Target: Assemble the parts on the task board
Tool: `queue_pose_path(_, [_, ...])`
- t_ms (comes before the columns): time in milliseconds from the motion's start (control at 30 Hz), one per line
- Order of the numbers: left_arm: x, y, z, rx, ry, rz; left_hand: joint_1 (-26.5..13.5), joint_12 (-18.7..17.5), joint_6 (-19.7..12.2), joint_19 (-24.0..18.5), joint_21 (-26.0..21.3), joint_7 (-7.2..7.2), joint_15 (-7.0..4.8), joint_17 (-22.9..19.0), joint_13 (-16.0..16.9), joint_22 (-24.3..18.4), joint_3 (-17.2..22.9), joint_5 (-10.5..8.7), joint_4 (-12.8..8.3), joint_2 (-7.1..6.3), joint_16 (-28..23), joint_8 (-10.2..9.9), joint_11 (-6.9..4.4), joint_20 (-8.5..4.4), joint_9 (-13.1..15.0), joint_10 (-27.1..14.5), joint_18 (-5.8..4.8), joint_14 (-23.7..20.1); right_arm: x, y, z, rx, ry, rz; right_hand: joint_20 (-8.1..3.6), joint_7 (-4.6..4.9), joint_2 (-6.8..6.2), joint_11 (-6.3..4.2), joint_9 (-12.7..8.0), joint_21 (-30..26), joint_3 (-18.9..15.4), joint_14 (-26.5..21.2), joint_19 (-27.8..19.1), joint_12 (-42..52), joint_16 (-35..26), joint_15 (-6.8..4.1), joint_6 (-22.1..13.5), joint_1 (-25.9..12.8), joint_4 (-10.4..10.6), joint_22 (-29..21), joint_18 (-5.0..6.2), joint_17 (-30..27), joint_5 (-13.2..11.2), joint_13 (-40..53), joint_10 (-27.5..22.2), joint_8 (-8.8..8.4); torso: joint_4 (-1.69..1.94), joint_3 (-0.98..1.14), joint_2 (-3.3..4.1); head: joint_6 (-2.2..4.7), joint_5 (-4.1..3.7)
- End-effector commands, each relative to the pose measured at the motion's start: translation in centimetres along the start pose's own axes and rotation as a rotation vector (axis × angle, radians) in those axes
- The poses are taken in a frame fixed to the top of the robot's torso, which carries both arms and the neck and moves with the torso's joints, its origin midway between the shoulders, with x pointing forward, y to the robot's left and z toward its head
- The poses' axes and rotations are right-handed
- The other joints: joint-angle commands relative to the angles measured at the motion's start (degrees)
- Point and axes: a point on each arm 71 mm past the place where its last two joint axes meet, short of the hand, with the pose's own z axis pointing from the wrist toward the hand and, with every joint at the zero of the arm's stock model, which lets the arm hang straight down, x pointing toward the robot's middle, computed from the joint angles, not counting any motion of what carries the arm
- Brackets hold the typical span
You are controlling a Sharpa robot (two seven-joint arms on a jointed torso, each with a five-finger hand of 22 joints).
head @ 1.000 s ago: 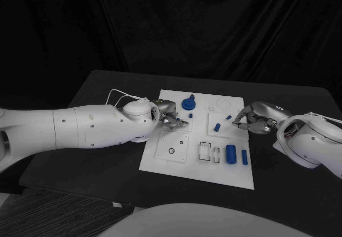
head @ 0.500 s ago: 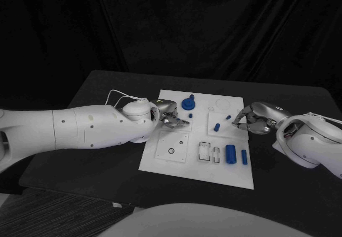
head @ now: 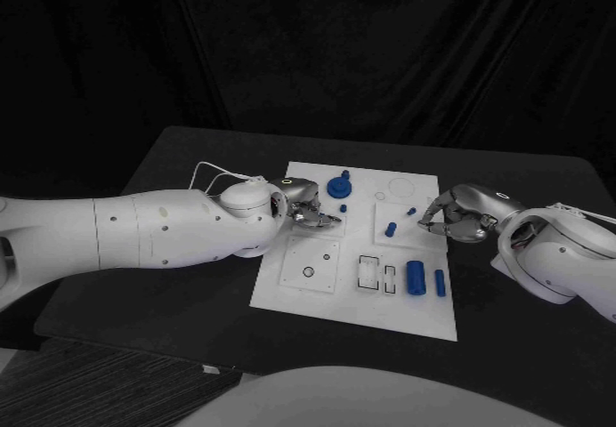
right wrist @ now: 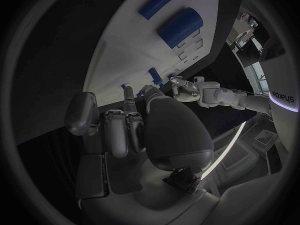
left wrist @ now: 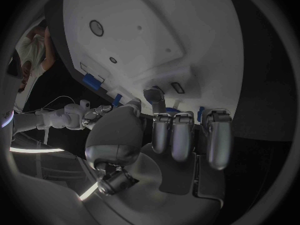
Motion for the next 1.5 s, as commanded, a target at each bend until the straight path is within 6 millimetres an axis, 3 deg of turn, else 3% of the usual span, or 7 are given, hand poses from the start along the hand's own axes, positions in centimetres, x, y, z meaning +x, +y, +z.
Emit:
queue_pose_path(33, [0.04,-0.09,-0.02,0.005,-0.002,-0.003,0.19,1.24,0.3,4.0,-0.48,0.14,-1.05,15.26,14.95,13.45,-3.67,0.71,0.39,0.79,0.8,1.06,-1.03,-0.57,4.17,6.21,-1.03,6.15,0.18,-0.14,-0.01,0.018,0.009,-0.002,0.05,-0.1,0.07,0.17,0.92,-0.82,1.26,4.05,-0.39,0.95,-0.85,0.04,-0.45,1.43,-0.32,8.78,1.26,9.07,1.23,15.12,6.07,0.87,0.05,-0.02,0.0,0.01,0.05])
queue_pose_path(233, [0.05,-0.15,0.04,0.009,-0.001,-0.002,0.93,1.24,-0.95,3.94,-0.71,0.14,-1.09,15.26,14.95,13.43,-4.27,4.78,0.38,1.78,0.8,-1.88,-1.05,-0.62,4.46,6.21,-0.99,6.15,0.25,-0.11,0.02,0.019,0.013,-0.002,0.05,-0.1,0.07,0.17,0.92,-0.82,1.26,4.05,-0.39,0.95,-0.85,0.04,-0.45,1.43,-0.32,8.78,1.26,9.07,1.23,15.12,6.07,0.87,0.06,-0.06,0.01,0.01,0.06])
queue_pose_path(833, [0.08,-0.15,0.2,0.008,0.004,0.002,1.09,1.24,-0.96,4.02,-0.61,0.09,-1.09,15.26,14.95,13.55,-4.91,10.43,0.54,3.62,0.8,-2.51,-1.07,-0.62,4.36,6.21,-1.02,6.15,0.34,-0.16,0.04,0.023,0.02,-0.003,0.06,-0.09,0.1,0.2,0.95,-1.24,1.37,3.98,-0.54,0.95,-1.01,0.06,-0.37,1.56,-0.32,8.67,1.34,8.87,1.28,15.12,6.07,0.95,-0.02,-0.01,0.01,0.01,0.23])
queue_pose_path(933, [0.09,-0.16,0.24,0.005,0.005,0.003,1.35,1.24,-0.79,4.07,-0.56,-0.02,-1.16,15.26,14.95,13.61,-4.95,15.17,0.43,4.23,0.8,-2.63,-1.16,-0.69,4.33,6.21,-1.04,6.15,0.36,-0.14,0.05,0.023,0.022,-0.003,0.06,-0.1,0.12,0.19,0.98,-1.47,1.46,3.96,-0.63,0.95,-1.06,0.07,-0.3,1.71,-0.37,8.61,1.38,8.82,1.33,15.12,6.07,1.02,-0.05,0.01,0.01,0.01,0.21])
queue_pose_path(1200, [0.14,-0.13,0.24,-0.003,0.013,0.006,3.24,1.24,0.3,4.15,-0.49,-0.18,-1.27,15.26,14.95,13.7,-5.67,9.05,0.31,3.19,0.8,-0.95,-1.3,-0.78,4.68,6.21,-1.07,6.15,0.42,-0.21,0.0,0.026,0.026,-0.003,0.07,-0.11,0.11,0.2,1.0,-1.57,1.57,3.94,-0.66,0.95,-1.11,0.08,-0.28,1.9,-0.45,8.59,1.4,8.76,1.44,15.12,6.07,1.06,0.08,0.04,-0.01,0.01,0.05])
queue_pose_path(1367, [0.08,-0.11,0.16,-0.002,0.003,0.001,1.58,1.24,1.51,4.23,-0.41,-0.26,-1.34,15.26,14.95,13.78,-7.78,0.99,0.46,3.52,0.8,1.56,-1.37,-0.87,5.18,6.21,-1.1,6.15,0.45,-0.25,-0.01,0.027,0.028,-0.003,0.07,-0.11,0.11,0.2,1.0,-1.57,1.57,3.94,-0.66,0.95,-1.11,0.08,-0.28,1.9,-0.45,8.59,1.4,8.76,1.44,15.12,6.07,1.06,0.09,0.01,0.01,0.01,0.14])
queue_pose_path(1500, [0.0,-0.05,0.08,0.0,-0.007,-0.004,0.36,1.24,1.95,4.25,-0.4,-0.27,-1.35,15.26,14.95,13.8,-9.1,-1.06,0.53,3.46,0.8,2.92,-1.39,-0.88,5.45,6.21,-1.1,6.15,0.48,-0.25,0.0,0.028,0.028,-0.003,0.07,-0.1,0.1,0.2,1.01,-1.54,1.62,3.93,-0.64,0.95,-1.12,0.08,-0.26,1.98,-0.48,8.6,1.39,8.75,1.55,15.12,6.07,1.08,0.05,-0.05,0.04,0.01,0.15])
